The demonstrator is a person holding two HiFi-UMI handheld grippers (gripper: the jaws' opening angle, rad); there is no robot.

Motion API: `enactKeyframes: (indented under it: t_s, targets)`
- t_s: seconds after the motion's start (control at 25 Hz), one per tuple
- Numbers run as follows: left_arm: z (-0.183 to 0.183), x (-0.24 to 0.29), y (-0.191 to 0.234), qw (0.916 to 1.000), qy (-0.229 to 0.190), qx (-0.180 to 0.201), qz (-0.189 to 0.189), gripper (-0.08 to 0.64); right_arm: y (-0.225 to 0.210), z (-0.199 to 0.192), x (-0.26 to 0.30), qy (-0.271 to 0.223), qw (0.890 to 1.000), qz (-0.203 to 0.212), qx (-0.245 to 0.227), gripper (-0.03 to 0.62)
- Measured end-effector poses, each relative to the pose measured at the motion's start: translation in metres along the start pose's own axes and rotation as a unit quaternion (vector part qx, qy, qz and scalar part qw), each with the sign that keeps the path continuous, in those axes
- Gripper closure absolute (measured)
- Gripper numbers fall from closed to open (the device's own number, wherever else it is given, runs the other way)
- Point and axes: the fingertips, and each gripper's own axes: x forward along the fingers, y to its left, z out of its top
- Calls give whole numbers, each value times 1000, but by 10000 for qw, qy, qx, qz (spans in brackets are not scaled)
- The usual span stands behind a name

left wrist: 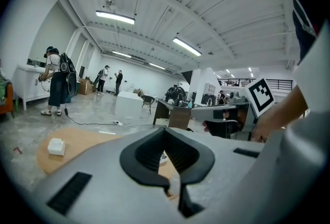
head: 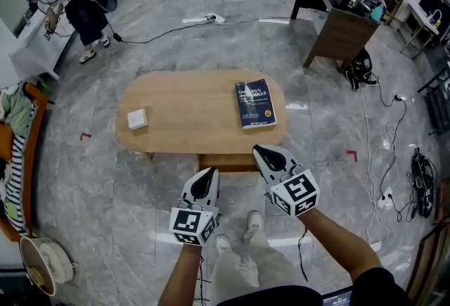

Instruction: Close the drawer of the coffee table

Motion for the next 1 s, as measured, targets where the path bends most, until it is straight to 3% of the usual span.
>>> enactKeyframes:
  t_s: [0.4, 1.0]
  targets:
    - [-37, 13, 28, 9995, 116, -74, 281, 558, -6, -42, 28, 134, 9997, 169, -118, 581]
    - [-94, 44, 32, 9989, 227, -191, 354, 558, -24, -93, 52, 211, 9996, 180, 12, 581]
